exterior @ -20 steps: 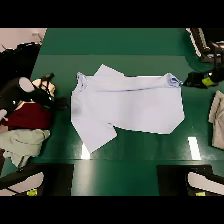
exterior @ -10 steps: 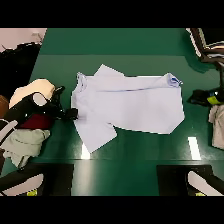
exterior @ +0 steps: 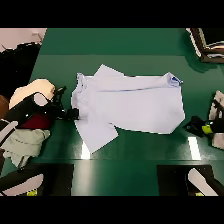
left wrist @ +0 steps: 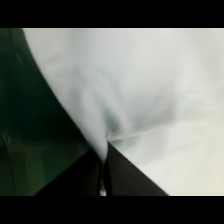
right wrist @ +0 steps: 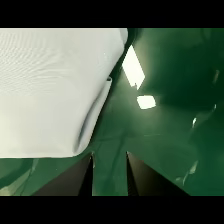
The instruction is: Fold the shirts.
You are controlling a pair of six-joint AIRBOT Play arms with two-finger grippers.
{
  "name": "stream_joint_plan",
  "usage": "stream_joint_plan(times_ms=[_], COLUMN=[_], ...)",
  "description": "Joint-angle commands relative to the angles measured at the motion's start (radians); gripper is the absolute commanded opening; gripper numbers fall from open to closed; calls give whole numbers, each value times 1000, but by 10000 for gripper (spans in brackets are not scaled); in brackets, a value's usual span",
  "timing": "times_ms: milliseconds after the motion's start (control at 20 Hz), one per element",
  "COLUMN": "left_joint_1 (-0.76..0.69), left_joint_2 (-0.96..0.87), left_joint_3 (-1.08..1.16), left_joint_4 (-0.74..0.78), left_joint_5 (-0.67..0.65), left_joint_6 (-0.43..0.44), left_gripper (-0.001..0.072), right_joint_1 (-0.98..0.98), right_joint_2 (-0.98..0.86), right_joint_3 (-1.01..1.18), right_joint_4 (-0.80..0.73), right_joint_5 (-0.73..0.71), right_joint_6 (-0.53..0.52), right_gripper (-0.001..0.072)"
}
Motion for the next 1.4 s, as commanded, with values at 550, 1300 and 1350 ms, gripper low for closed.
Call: stream_joint_plan(times_ms=[550,1300,1350], left_joint_1=[0,1,1], left_joint_2=[1,530,533], left_joint_3=[87,829,912], left_joint_4=[-2,190,188], left_joint_5=[-14,-96,-96], left_joint_6=[0,-110,-110], left_gripper=[24,24,24], right_joint_1=[183,74,74], right_joint_2=[-251,311,317], right_joint_3=[53,833,921], right_joint_4=[37,-83,-91], right_joint_5=[-171,-71,-80], right_joint_6=[16,16,15], right_gripper=[15,14,14])
